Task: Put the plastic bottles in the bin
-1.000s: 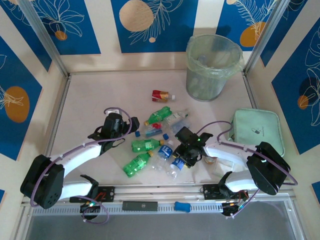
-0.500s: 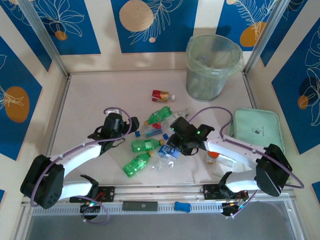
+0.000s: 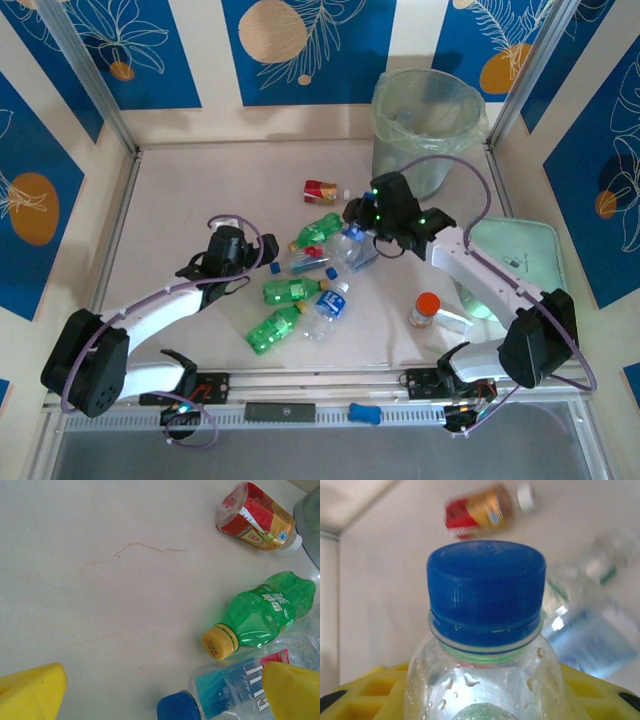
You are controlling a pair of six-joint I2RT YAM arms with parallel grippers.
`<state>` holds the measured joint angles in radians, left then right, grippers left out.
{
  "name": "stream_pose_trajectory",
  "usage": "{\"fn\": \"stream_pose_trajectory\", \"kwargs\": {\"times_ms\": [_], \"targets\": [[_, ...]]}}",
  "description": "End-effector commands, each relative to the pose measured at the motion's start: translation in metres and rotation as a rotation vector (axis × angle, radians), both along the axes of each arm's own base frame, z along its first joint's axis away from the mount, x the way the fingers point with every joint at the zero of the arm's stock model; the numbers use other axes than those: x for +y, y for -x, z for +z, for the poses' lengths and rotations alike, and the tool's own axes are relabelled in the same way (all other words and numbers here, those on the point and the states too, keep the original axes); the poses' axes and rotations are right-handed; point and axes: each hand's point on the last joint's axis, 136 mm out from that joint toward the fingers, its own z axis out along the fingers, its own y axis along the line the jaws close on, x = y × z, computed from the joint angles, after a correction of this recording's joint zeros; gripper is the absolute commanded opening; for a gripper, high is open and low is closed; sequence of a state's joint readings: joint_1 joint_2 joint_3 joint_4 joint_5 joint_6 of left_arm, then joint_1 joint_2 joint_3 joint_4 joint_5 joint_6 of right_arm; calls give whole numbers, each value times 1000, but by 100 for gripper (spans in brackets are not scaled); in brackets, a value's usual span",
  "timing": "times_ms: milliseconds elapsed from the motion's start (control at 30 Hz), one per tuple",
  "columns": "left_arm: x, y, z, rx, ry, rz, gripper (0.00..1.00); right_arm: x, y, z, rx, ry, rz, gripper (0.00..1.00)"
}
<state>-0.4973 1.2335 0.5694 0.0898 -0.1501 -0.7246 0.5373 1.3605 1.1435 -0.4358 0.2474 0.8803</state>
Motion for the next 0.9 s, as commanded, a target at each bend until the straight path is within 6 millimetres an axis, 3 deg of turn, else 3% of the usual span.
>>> {"fn": "stream_pose_trajectory", "kwargs": {"times_ms": [0, 200, 367, 500, 700, 867], "targets": [[-1, -7, 11, -28, 15, -7, 100, 6, -38, 55, -196, -42, 60, 49], [-5, -7, 13, -27, 26, -23, 100, -17, -90, 106, -335, -49, 39, 49], [-7, -3, 12, -15, 31, -43, 100, -52, -137, 155, -401, -57, -2, 49], [-6, 1, 12, -10, 31, -49, 100, -89, -169, 183, -442, -18, -72, 49], [-4, 6, 14, -2, 10, -62, 100, -147, -211, 195, -462, 71, -211, 49], [-3, 8, 17, -4, -1, -68, 100, -179, -234, 182, -418, 95, -280, 49]]}}
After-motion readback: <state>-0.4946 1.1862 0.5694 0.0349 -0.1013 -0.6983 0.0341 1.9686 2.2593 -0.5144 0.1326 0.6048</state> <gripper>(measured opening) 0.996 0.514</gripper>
